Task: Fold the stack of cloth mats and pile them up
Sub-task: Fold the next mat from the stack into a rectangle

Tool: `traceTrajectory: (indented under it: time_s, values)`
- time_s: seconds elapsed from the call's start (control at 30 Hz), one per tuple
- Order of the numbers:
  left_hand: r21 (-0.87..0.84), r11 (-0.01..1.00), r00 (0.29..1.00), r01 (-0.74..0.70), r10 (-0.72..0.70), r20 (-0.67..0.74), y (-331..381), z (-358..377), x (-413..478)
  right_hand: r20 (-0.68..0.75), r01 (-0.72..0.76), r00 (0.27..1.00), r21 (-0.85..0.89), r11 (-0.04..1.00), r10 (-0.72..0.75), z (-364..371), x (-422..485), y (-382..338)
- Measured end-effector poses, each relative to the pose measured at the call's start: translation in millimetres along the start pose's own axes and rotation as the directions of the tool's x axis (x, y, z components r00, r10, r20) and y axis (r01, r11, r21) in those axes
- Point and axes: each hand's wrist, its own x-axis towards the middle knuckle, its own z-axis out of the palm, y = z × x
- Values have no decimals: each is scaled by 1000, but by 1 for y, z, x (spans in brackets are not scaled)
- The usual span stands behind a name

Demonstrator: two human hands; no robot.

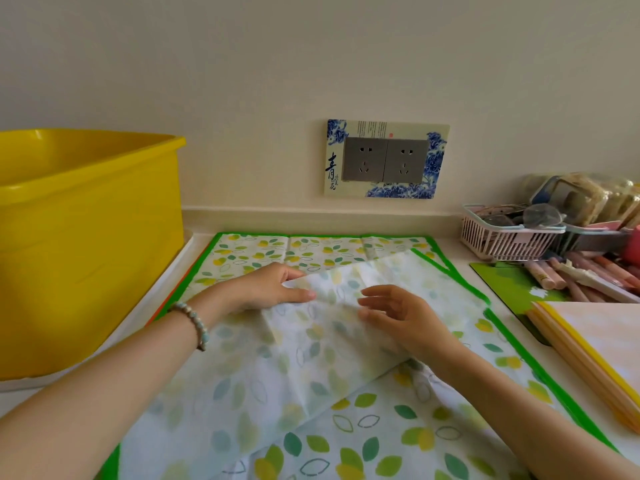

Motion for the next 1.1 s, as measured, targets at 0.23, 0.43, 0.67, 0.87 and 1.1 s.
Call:
traceTrajectory:
  time_s: [0.23,0.43,0.67,0.87,1.1]
  values:
    - [-463,877,897,-131,-94,-432,-8,12,-16,-93,-121,986,152,981,137,-11,-4,-8]
    - [-577,815,833,-51,-284,-474,-4,37,-17,311,-395,913,520,757,264,-7,-7,-14]
    - [-473,875,867,105,-314,-388,5,46,-22,254,-396,908,256,882,334,-19,-6,-9]
    - [-71,991,906,110,-129,-403,-4,34,-54,247,-424,890,141,895,383,-28,-5,-9]
    - [408,900,973,-154,209,-94,-8,41,-105,202,-391,905,43,920,375,-33,-7,-9]
